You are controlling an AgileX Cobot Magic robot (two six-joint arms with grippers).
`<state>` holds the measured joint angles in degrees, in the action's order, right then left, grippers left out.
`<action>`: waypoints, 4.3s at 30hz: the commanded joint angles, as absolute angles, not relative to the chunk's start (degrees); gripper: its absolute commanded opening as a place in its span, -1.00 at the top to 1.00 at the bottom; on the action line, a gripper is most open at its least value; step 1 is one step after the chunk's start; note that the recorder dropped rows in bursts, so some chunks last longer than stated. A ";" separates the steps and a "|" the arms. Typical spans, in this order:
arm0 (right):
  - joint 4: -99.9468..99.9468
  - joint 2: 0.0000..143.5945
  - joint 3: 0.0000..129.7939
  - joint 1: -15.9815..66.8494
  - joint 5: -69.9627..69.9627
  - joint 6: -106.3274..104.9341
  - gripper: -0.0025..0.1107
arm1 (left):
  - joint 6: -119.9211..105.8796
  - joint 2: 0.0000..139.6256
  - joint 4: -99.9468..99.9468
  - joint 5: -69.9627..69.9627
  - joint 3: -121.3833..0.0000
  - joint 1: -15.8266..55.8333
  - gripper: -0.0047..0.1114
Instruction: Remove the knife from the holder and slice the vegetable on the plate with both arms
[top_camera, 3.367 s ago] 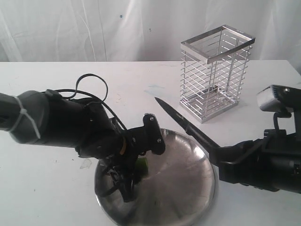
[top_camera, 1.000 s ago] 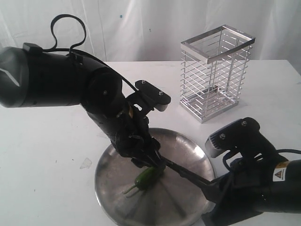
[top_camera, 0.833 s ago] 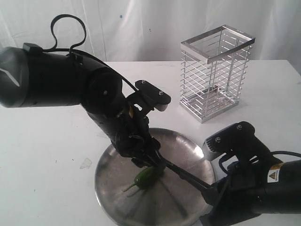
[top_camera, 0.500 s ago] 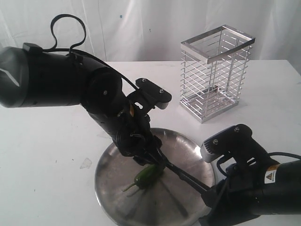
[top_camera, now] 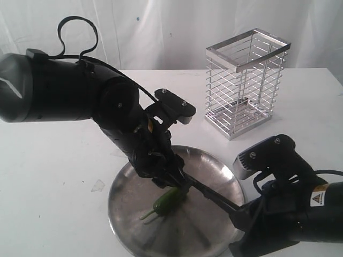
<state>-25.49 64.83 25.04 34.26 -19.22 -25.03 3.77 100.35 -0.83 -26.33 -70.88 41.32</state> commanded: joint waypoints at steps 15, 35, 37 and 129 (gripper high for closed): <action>-25.83 65.50 25.51 34.27 -21.08 -25.32 0.96 | 4.27 99.74 -0.55 -27.03 -70.76 41.28 -0.15; -26.09 68.23 25.51 34.27 -21.13 -25.32 0.96 | 7.93 101.06 0.00 -18.26 -70.76 41.28 0.92; -26.07 68.23 25.51 34.27 -21.53 -25.32 0.96 | 7.93 102.32 1.79 -18.46 -70.76 41.28 0.92; -26.24 75.56 25.51 34.27 -20.69 -25.32 0.96 | 4.15 101.94 0.00 -23.19 -74.12 41.15 0.92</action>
